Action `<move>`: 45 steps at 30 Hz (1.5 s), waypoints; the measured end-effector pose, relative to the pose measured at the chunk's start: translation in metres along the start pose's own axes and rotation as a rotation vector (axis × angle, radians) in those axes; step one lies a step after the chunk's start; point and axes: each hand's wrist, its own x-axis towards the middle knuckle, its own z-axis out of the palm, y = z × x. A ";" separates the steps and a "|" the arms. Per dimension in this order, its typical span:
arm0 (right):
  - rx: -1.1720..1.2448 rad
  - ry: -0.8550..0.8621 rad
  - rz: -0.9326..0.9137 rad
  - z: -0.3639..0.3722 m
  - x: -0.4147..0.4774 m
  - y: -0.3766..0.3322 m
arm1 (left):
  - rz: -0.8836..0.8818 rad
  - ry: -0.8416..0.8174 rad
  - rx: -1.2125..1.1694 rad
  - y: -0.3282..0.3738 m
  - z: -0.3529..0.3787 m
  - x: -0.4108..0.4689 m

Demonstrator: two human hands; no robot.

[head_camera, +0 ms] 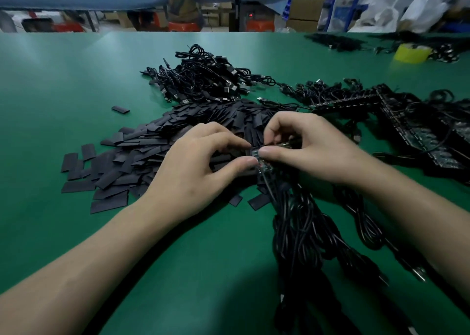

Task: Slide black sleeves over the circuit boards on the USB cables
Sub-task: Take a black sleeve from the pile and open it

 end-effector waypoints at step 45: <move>0.064 -0.136 -0.056 0.009 -0.002 -0.030 | -0.212 0.176 -0.700 0.001 -0.006 0.005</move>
